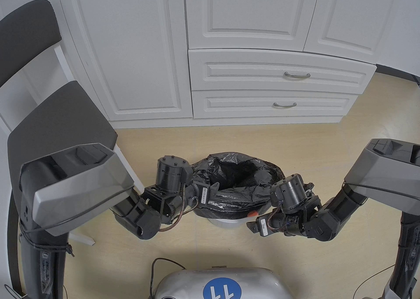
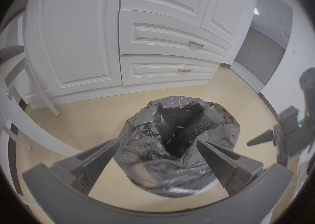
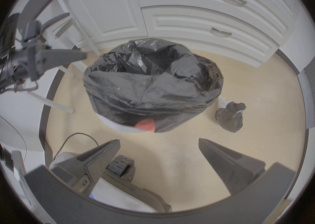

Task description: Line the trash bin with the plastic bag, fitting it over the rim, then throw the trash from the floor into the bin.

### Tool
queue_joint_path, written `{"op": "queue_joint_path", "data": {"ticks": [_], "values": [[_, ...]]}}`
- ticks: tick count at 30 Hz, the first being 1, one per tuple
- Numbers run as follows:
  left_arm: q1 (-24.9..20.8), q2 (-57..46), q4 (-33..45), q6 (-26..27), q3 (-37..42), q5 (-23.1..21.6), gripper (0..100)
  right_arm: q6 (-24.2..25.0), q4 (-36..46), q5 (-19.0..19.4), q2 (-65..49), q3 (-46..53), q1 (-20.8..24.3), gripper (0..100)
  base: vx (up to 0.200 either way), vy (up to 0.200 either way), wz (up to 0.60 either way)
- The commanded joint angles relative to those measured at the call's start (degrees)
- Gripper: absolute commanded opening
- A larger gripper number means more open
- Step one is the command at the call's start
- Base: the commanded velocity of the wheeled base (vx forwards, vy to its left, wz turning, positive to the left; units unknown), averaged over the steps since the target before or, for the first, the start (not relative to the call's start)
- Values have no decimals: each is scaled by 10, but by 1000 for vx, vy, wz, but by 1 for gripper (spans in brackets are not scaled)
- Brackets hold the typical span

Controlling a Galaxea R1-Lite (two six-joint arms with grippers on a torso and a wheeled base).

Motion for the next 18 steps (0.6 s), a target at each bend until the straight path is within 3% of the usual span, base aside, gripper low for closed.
{"op": "queue_joint_path", "data": {"ticks": [1, 7, 10, 18], "values": [[-15, 65, 6, -16, -50, 31, 100, 4, -4, -1, 3, 0, 12, 100, 0, 0, 0], [-18, 83, 12, -14, -77, 69, 100, 23, -24, -5, -49, -6, 0, 100, 0, 0, 0], [-22, 85, 34, -16, -98, 84, 100, 51, -42, -28, -51, -40, -13, 100, 0, 0, 0], [-25, 88, 45, -17, -105, 92, 100, 78, -28, -96, 76, -141, -26, 100, 0, 0, 0]]}}
